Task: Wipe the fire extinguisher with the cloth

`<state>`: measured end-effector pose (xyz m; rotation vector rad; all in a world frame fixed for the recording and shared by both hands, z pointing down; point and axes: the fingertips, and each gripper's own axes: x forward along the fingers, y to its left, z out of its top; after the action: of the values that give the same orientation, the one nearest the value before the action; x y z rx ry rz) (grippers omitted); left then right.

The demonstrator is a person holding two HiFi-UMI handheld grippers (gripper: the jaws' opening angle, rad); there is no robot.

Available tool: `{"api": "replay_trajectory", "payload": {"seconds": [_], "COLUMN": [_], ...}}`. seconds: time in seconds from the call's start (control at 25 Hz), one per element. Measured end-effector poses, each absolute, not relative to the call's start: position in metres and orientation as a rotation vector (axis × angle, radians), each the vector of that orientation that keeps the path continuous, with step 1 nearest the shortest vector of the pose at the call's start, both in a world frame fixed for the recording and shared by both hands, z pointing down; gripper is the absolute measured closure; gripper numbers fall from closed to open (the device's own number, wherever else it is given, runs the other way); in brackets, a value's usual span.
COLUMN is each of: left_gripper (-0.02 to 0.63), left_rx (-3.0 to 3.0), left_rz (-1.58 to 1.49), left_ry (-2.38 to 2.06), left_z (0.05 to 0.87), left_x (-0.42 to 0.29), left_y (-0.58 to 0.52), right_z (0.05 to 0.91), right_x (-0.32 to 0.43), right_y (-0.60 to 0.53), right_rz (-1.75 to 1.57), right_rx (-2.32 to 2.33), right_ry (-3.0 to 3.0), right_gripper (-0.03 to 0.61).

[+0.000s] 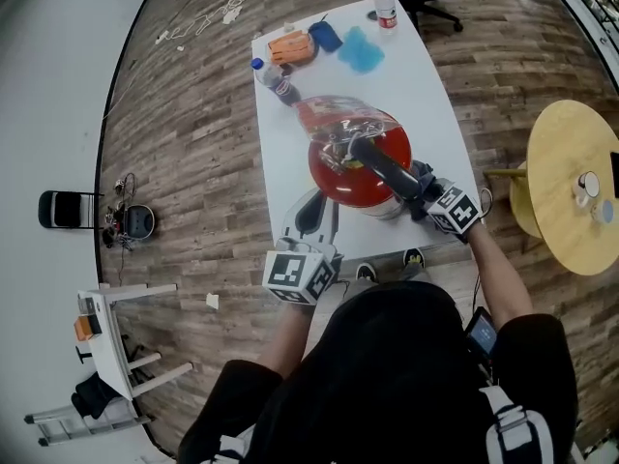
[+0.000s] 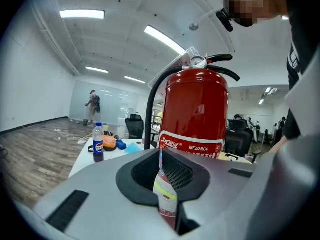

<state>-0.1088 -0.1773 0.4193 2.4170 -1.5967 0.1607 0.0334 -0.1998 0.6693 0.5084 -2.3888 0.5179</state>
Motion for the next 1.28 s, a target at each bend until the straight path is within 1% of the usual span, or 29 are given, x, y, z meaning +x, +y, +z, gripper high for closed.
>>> {"api": "replay_trajectory", "payload": {"seconds": [0.12,0.28,0.68,0.8,1.04,1.28], "left_gripper": [0.577,0.577,0.577,0.577,0.577,0.577], "left_rx": [2.449,2.446,2.447,2.441,2.406,2.395], "left_rz": [0.149,0.138,0.111,0.104,0.102,0.099], "left_ry": [-1.516,-1.48,-1.423,-1.42,-1.461,-1.486], "left_z": [0.421,0.426,0.439,0.44,0.45,0.448], "left_x": [-0.114,-0.141,-0.197,-0.218,-0.266,-0.291], "left_y": [-0.171,-0.162,-0.14,-0.131,-0.109,-0.095], "right_z": [0.671,0.674,0.671,0.672,0.674,0.66], "right_x": [0.031,0.021,-0.042,-0.064,-0.08,-0.106], "right_y": [-0.172,-0.143,-0.095,-0.097,-0.107,-0.113], "right_rz": [0.569,0.637,0.705,0.685,0.791,0.826], "right_rx": [0.63,0.755,0.858,0.948,1.226,1.316], "right_ry": [-2.353,-2.306,-2.271,-2.249,-2.185,-2.207], "right_gripper": [0.512,0.512,0.511,0.512,0.511,0.511]}}
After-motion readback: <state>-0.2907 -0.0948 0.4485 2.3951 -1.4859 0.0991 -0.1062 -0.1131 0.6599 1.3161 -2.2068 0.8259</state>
